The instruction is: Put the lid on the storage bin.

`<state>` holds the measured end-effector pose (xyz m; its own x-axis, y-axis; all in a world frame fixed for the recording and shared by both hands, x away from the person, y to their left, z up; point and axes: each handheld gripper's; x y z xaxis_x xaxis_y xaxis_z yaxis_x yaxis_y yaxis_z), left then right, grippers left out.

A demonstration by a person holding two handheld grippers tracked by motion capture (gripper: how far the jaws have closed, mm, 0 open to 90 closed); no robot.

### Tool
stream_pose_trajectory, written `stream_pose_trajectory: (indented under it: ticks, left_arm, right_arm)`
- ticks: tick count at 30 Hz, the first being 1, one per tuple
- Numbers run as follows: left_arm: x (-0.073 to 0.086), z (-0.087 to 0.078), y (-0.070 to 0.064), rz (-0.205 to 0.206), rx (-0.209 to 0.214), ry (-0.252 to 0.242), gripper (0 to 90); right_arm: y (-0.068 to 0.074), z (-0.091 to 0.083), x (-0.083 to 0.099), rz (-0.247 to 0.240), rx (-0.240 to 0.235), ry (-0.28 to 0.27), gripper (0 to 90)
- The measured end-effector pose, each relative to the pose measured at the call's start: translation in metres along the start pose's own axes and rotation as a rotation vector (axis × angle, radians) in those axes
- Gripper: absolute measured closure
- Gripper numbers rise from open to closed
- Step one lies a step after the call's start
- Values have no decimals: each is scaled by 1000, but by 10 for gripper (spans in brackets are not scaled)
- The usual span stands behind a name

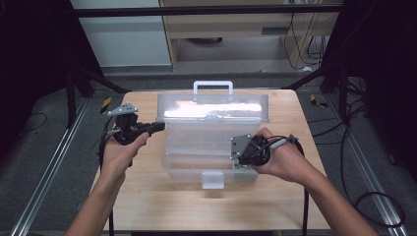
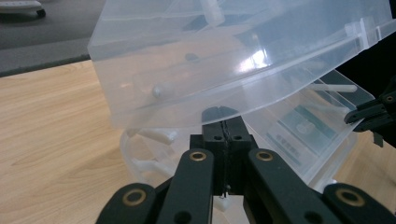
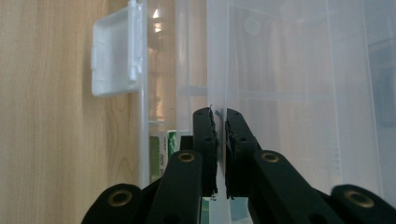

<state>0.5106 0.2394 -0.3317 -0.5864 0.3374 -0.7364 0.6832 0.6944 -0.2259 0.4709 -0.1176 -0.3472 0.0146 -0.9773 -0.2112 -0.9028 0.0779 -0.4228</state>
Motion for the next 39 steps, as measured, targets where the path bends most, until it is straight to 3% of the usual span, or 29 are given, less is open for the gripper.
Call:
stream_pose_trajectory:
  ticks: [5, 11, 29, 39]
  left_arm:
    - [6, 1, -1, 13, 5, 14, 900]
    - [11, 2, -2, 25, 8, 31, 900]
    - [21, 5, -3, 30, 24, 45, 900]
    - [25, 7, -2, 27, 27, 46, 900]
  right_arm:
    - [6, 1, 2, 24, 12, -17, 771]
    - [15, -5, 9, 100, 19, -75, 745]
    - [22, -20, 20, 199, -8, -164, 743]
    - [30, -22, 36, 244, -2, -159, 753]
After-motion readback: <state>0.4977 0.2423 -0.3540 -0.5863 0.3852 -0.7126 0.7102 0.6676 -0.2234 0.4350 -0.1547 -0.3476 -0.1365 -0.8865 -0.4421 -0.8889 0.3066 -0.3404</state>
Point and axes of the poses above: each handheld gripper's, and its own axes: z roughly forward along the jaws, x roughly out of its underside, y roughly to its left, and after that the axes turned 13 degrees about y, right-handed
